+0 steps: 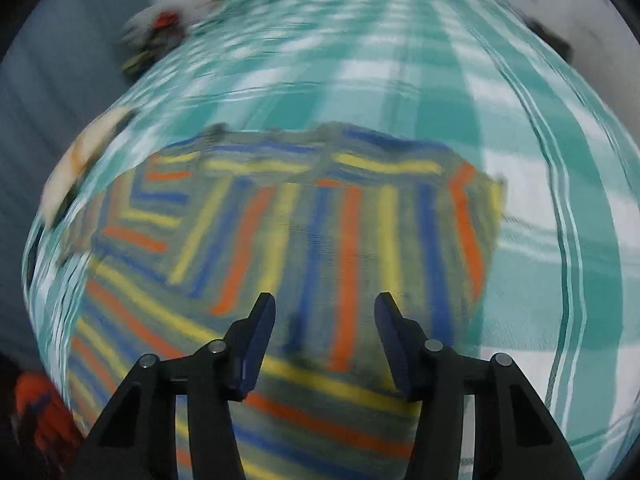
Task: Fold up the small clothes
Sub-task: 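Grasp the sleeve with the right gripper and fold it across the body, then release the folded sleeve and lift the right gripper away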
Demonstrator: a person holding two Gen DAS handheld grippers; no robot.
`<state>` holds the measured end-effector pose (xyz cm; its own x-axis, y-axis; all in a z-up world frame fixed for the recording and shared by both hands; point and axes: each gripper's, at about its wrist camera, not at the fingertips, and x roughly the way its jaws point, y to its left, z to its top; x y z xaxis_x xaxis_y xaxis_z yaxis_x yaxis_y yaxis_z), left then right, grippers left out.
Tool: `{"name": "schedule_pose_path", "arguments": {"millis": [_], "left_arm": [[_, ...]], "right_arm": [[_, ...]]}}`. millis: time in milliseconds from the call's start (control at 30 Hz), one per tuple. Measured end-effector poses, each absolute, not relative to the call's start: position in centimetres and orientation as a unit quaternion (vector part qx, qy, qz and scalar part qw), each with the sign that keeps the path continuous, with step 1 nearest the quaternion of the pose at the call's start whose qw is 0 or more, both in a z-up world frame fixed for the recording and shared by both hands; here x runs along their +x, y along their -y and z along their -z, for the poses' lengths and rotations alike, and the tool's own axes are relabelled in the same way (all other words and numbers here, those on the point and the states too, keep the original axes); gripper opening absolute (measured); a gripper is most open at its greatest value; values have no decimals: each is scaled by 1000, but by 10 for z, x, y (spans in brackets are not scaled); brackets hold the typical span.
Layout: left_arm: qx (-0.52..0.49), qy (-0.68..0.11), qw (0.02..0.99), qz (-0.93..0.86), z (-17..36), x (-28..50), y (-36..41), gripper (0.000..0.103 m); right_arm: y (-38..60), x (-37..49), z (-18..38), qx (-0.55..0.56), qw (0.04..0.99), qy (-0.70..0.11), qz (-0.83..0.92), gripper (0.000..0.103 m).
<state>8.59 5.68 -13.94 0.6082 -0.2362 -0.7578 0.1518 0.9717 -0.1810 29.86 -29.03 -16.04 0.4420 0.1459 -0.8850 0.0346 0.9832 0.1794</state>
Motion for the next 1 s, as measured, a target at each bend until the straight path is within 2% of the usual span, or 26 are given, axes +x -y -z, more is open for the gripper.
{"name": "schedule_pose_path", "arguments": {"millis": [33, 67, 100, 300, 467, 600, 667, 733, 1000], "left_arm": [[-48, -429, 895, 111, 139, 86, -56, 102], [-48, -428, 895, 113, 139, 86, -57, 102], [-50, -429, 895, 115, 138, 86, -57, 102], [-69, -432, 890, 128, 136, 90, -63, 102], [-55, -445, 885, 130, 139, 94, -60, 102], [-25, -465, 876, 121, 146, 97, -54, 102], [-12, -470, 874, 121, 148, 95, -52, 102], [-4, -469, 874, 127, 148, 93, -49, 102], [28, -453, 879, 145, 140, 86, -40, 102]], "right_arm": [[302, 300, 170, 93, 835, -543, -6, 46], [320, 300, 183, 102, 817, -567, 30, 31], [328, 298, 185, 104, 814, -570, 44, 27], [351, 265, 147, 59, 838, -536, 83, 29], [329, 199, 116, 37, 864, -499, 55, 45], [286, 138, 112, 38, 877, -478, 39, 52], [263, 107, 113, 52, 883, -464, 45, 73], [240, 79, 117, 68, 889, -449, 56, 83], [165, 49, 135, 0, 891, -451, 41, 84]]}}
